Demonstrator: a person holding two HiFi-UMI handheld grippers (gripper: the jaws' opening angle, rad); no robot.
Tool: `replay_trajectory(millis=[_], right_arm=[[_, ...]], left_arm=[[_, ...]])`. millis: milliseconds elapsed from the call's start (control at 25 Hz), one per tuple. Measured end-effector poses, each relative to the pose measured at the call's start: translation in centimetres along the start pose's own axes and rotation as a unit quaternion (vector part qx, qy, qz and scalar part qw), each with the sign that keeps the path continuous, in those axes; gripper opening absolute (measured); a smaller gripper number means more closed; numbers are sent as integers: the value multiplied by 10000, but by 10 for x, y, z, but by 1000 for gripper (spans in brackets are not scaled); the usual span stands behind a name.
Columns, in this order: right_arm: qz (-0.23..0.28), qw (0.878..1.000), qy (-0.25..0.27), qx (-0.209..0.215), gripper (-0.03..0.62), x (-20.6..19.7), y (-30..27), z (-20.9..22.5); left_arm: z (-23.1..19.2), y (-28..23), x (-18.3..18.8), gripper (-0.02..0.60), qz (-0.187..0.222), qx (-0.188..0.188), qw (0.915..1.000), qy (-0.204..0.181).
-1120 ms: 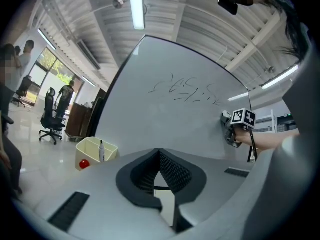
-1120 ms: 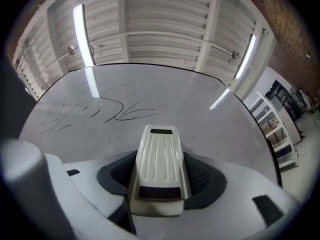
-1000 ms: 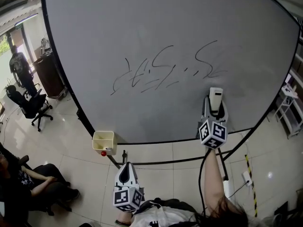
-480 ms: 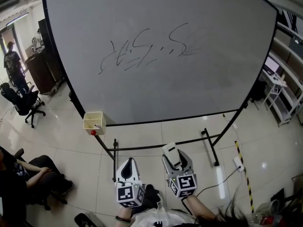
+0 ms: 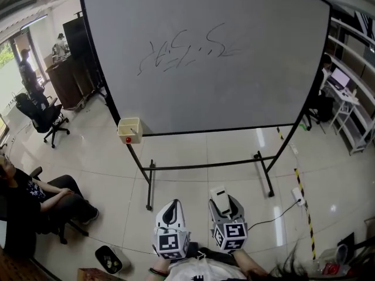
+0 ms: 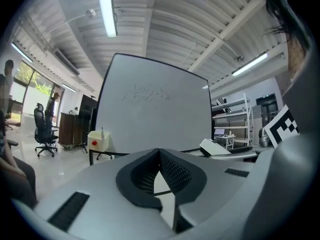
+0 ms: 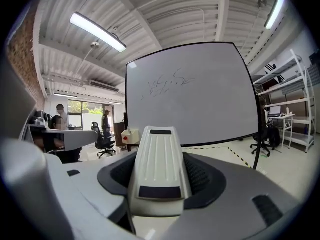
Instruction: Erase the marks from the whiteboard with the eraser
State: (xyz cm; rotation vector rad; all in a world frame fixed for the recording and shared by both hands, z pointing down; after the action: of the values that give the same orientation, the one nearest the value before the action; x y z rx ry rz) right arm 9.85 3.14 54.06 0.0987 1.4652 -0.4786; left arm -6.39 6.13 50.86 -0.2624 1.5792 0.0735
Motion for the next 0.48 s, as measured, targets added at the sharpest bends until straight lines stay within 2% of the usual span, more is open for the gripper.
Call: replay_trajectory(millis=[120, 480], right_arm=[[56, 9998, -139, 104, 276, 4, 6, -12], [57, 9999, -134, 2, 276, 8, 14, -34]], left_arm=[[-4, 10, -1, -5, 39, 61, 10000, 1], [-17, 35, 3, -5, -4, -32, 10000, 76]])
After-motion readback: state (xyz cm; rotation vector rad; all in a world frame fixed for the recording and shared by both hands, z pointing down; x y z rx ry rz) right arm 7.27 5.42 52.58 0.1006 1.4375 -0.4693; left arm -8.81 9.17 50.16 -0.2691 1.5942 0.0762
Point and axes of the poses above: the fingertips, and each gripper's own axes: y backward along the fingers, z to its right, x out of its top, the point moved 2 cm from there along y, backward along the fingers, and after that the axes turned 1 degree about -z, right-handed, at the moved point
